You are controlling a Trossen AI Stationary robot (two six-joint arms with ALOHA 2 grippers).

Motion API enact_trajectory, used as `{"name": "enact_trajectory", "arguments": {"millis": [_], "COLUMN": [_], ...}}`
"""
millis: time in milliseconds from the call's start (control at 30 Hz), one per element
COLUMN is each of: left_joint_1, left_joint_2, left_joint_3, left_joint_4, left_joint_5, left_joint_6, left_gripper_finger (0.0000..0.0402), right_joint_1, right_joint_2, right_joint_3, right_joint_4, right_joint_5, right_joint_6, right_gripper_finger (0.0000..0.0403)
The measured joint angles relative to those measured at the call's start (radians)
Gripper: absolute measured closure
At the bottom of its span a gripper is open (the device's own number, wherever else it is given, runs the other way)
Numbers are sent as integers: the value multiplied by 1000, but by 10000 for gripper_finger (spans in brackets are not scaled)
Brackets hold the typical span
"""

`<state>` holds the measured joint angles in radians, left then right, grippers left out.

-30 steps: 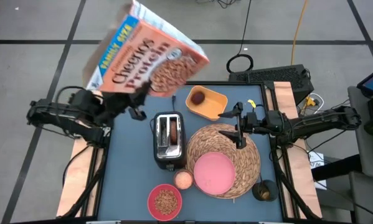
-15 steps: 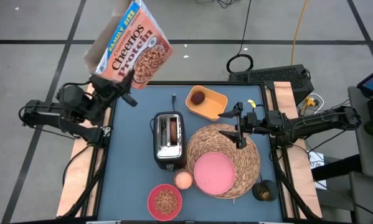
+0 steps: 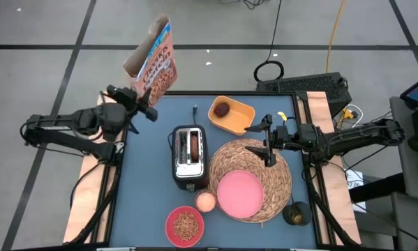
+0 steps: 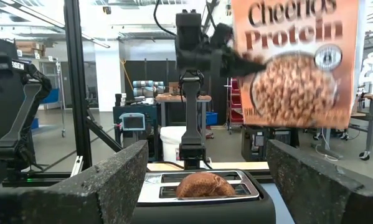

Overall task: Arrange a breakfast setting
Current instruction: Pour the cereal into the orange bowl

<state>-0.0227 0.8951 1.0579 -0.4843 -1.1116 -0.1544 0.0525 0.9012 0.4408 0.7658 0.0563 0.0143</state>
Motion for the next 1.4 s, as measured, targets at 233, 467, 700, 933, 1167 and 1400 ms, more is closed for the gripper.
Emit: {"name": "enact_trajectory", "arguments": {"millis": [233,467,700,933,1167,1400], "left_joint_1": [62,142,206,225,224,224], "left_joint_2": [-2,-2,-2,-2,-2,0], "left_joint_3": [-183,-412,-583,-687,-719,-719], "left_joint_4": [-35,36,269,392,390,370], "left_joint_5": [0,1,17,40,78,82], "left_joint_6": [-158,-331,-335,-345,-353,-353], "left_gripper_finger": [268,268,268,268,268,268], "right_joint_1": [0,0,0,0,0,0], "right_joint_2": [0,0,0,0,0,0], "right_joint_3": [0,0,0,0,0,0], "right_joint_4": [0,0,0,0,0,0], "right_joint_5": [0,0,0,0,0,0], "right_joint_6": [0,0,0,0,0,0], "right_gripper_finger": [83,83,83,83,83,83]}}
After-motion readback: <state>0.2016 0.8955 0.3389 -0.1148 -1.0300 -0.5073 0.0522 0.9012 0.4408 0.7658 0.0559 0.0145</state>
